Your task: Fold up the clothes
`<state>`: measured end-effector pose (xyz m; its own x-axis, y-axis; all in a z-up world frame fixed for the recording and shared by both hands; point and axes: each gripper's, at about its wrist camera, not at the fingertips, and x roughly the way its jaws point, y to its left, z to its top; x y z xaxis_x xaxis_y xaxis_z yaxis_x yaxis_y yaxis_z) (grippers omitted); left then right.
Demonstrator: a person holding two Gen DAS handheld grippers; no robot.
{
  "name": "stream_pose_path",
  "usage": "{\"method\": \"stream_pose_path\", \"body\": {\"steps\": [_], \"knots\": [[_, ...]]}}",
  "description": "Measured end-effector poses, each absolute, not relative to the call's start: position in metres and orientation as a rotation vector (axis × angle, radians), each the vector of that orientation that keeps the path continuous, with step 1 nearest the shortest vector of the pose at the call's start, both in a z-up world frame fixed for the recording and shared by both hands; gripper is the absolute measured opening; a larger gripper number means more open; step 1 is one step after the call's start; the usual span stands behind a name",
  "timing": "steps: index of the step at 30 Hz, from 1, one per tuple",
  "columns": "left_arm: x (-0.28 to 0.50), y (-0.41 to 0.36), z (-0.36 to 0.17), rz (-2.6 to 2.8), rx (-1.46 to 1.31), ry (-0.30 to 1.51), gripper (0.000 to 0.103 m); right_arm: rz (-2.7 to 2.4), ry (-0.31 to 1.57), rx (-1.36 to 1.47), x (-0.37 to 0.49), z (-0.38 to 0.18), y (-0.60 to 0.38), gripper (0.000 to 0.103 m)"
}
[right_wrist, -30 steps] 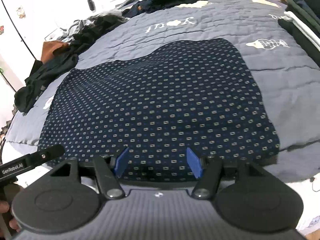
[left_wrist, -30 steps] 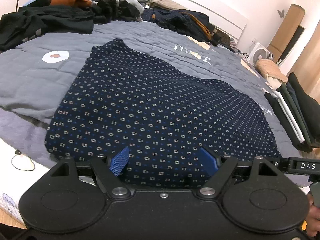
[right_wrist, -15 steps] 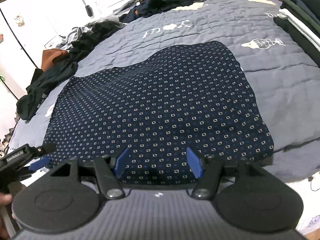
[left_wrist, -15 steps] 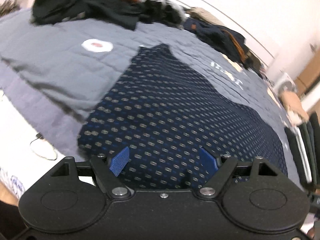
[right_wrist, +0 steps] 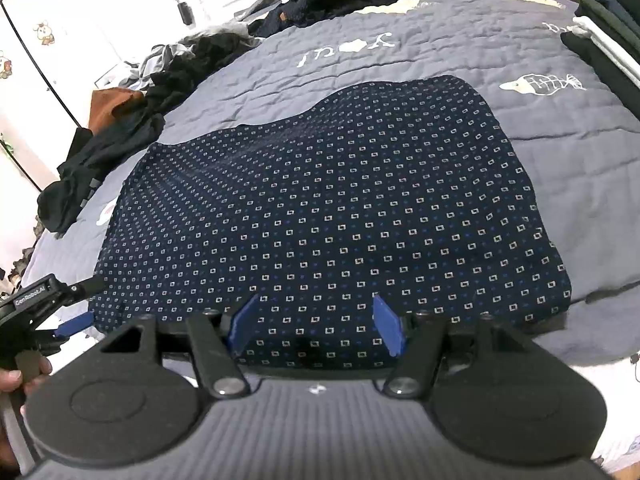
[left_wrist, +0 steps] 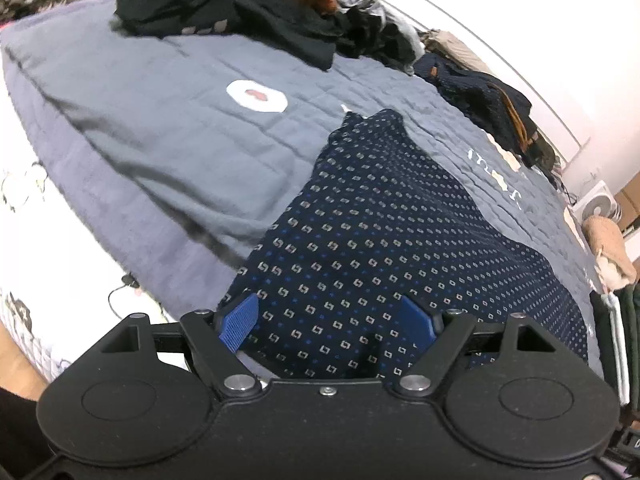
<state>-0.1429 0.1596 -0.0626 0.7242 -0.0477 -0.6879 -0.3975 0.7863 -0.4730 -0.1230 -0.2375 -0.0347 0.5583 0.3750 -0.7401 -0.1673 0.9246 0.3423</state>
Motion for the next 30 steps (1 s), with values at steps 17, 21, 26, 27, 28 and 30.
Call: {"method": "stream_pose_path", "body": {"steps": [17, 21, 26, 27, 28, 30], "knots": [[-0.154, 0.192, -0.097, 0.267, -0.922, 0.770, 0.064, 0.344, 0.950, 0.241, -0.118, -0.039, -0.225, 0.063], [-0.151, 0.193, -0.103, 0.261, -0.939, 0.774, 0.049, 0.348, 0.959, 0.239, -0.117, -0.042, -0.223, 0.063], [-0.156, 0.190, -0.092, 0.253, -0.907, 0.703, 0.019, 0.351, 0.965, 0.237, -0.117, -0.044, -0.221, 0.063], [-0.156, 0.190, -0.092, 0.249, -0.908, 0.705, 0.019, 0.351, 0.965, 0.236, -0.118, -0.044, -0.221, 0.063], [-0.155, 0.189, -0.093, 0.243, -0.910, 0.709, 0.019, 0.351, 0.965, 0.236, -0.118, -0.044, -0.221, 0.063], [-0.153, 0.188, -0.098, 0.251, -0.917, 0.723, 0.021, 0.352, 0.967, 0.236, -0.118, -0.044, -0.220, 0.063]]}}
